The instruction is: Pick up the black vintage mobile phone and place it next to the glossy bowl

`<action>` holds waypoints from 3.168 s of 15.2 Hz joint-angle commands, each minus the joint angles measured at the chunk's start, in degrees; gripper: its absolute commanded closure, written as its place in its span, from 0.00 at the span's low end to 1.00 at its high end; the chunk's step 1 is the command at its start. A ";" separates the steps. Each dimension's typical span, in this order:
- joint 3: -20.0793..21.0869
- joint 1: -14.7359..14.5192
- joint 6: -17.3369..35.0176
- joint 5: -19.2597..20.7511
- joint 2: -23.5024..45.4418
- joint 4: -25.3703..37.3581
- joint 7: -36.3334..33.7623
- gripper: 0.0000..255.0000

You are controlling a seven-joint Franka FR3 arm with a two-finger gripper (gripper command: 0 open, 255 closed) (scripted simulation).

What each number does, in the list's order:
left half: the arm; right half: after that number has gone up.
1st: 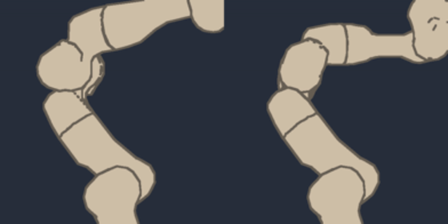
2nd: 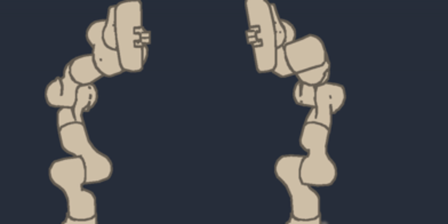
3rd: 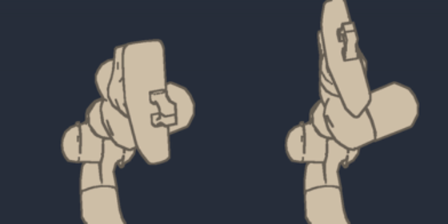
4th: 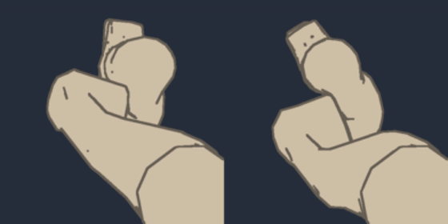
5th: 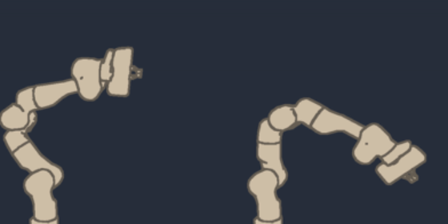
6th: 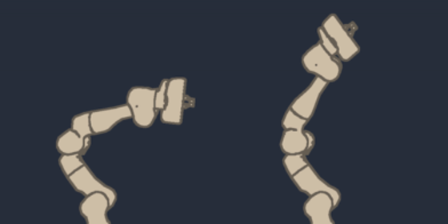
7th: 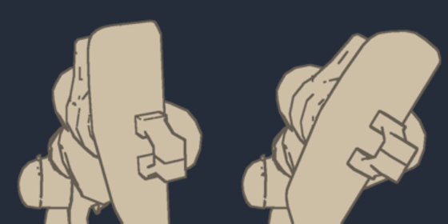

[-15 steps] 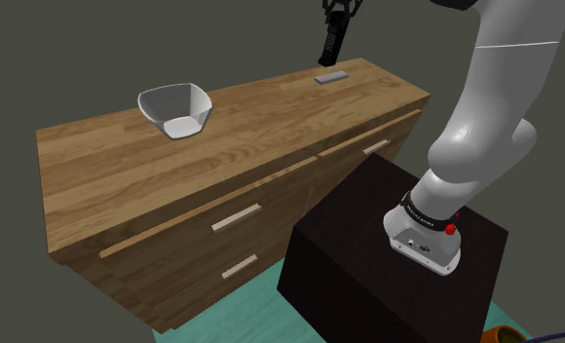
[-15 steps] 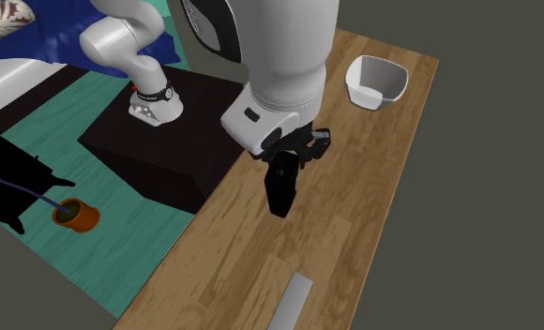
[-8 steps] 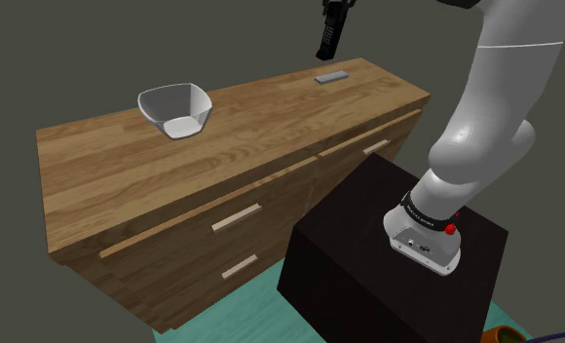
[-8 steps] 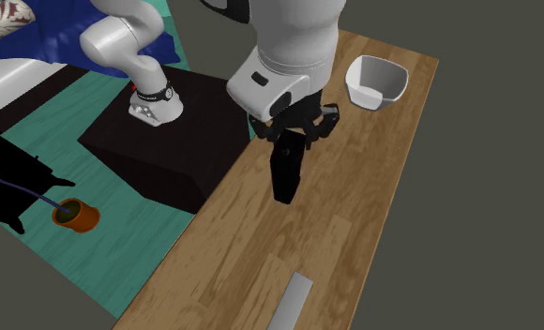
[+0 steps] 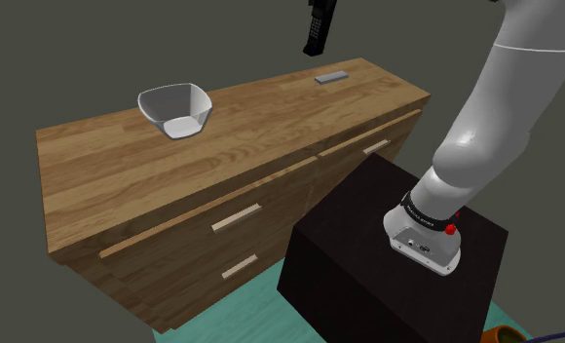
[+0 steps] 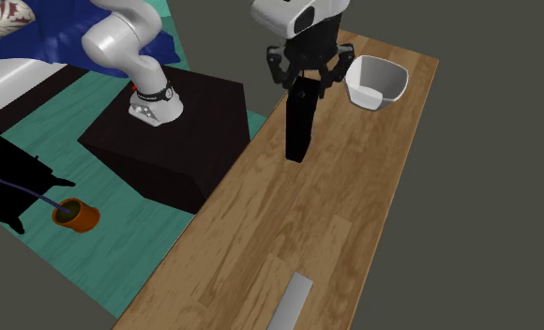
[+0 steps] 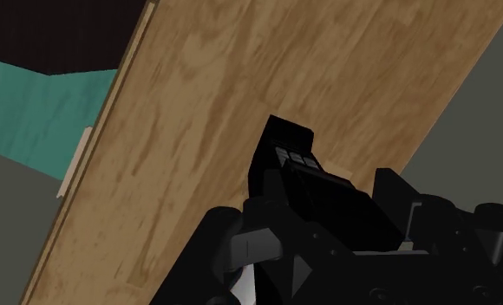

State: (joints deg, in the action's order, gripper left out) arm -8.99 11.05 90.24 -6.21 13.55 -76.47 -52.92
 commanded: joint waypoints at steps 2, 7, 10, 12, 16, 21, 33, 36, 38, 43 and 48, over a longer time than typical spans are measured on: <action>1.34 -2.52 -0.05 0.71 -2.55 -2.13 -3.83 1.00; 3.76 -6.28 -1.93 1.46 -4.73 -1.93 -10.11 1.00; 5.30 -8.48 -3.35 1.80 -5.27 -0.77 -13.93 1.00; 6.35 -9.95 -4.43 2.02 -5.29 0.46 -16.51 1.00; 8.45 -12.93 -6.92 2.45 -4.47 4.11 -21.70 1.00; 11.07 -17.05 -11.06 3.18 -1.40 11.74 -28.51 1.00; 11.01 -16.99 0.57 3.04 -6.50 -5.02 -27.82 1.00; 11.01 -16.99 3.15 3.01 -7.21 -8.32 -27.67 1.00; 11.01 -16.99 4.83 2.99 -7.59 -10.37 -27.58 1.00; 11.01 -17.00 8.90 2.94 -8.26 -15.11 -27.36 1.00; 11.02 -17.01 12.83 2.89 -8.54 -19.33 -27.15 1.00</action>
State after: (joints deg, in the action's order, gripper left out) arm 2.06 -5.99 102.03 -3.30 5.30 -94.55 -80.18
